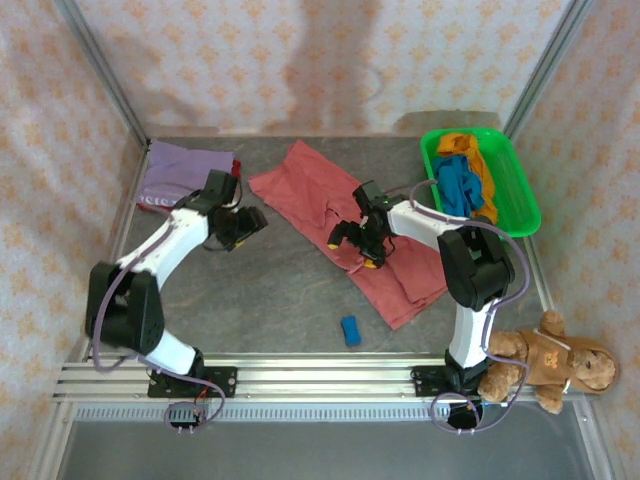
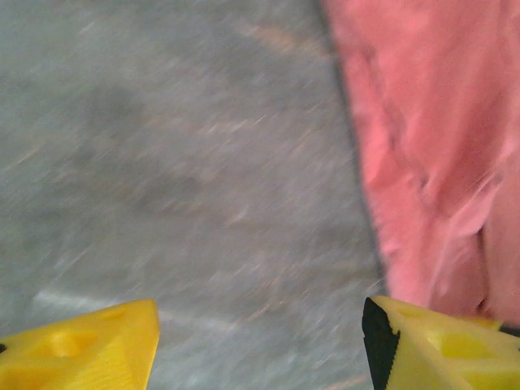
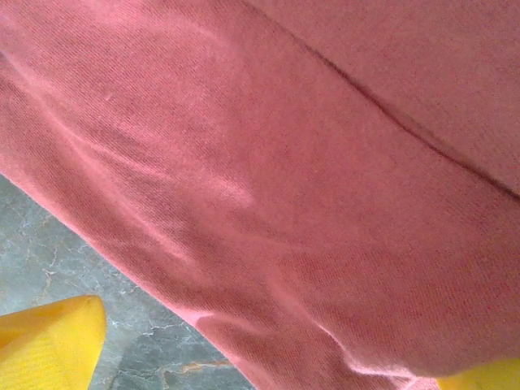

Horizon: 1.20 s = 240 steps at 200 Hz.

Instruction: Fold and stack the t-shirts

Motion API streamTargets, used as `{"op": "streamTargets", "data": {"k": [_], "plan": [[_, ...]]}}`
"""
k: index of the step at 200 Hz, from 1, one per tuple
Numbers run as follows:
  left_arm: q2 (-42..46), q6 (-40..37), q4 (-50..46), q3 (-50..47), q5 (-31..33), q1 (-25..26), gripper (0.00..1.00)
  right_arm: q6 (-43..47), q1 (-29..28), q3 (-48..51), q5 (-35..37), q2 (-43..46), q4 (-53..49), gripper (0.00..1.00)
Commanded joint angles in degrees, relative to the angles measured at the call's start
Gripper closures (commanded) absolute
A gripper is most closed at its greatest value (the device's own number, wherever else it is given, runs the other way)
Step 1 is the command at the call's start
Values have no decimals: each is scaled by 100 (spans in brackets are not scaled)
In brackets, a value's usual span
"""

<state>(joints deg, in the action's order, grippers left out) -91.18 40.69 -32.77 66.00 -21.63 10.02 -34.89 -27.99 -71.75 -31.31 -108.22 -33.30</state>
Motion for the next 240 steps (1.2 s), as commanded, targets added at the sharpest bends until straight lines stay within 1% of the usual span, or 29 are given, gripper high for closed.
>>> {"op": "streamTargets", "data": {"k": [1, 22, 39, 64, 80, 104, 141, 175, 210, 240], "plan": [[-876, 366, 762, 803, 138, 183, 32, 31, 4, 406, 311, 217, -99, 1], [-1918, 491, 907, 1730, 44, 328, 32, 34, 4, 824, 155, 610, 115, 1], [-2666, 607, 811, 2508, -106, 415, 32, 194, 21, 934, -30, 894, 10, 1], [-3321, 528, 477, 3335, 194, 544, 32, 281, 106, 1086, -33, 1330, -219, 1], [-3683, 607, 404, 3658, 159, 554, 32, 289, 202, 1292, -58, 1583, -267, 1], [-4128, 740, 413, 4056, 101, 603, 32, 442, 258, 1505, 70, 1809, -504, 1], [-4825, 780, 169, 4866, 42, 668, 32, 383, 294, 1968, 55, 2030, -421, 1], [-5374, 877, 115, 5586, -102, 727, 32, 260, 289, 2370, -66, 2168, -267, 1], [-5884, 978, 68, 6433, -295, 941, 32, 137, 293, 2735, -324, 2236, -82, 1], [-6090, 1152, 236, 6726, -342, 1093, 32, -25, 276, 2965, -435, 2446, -49, 1]]}}
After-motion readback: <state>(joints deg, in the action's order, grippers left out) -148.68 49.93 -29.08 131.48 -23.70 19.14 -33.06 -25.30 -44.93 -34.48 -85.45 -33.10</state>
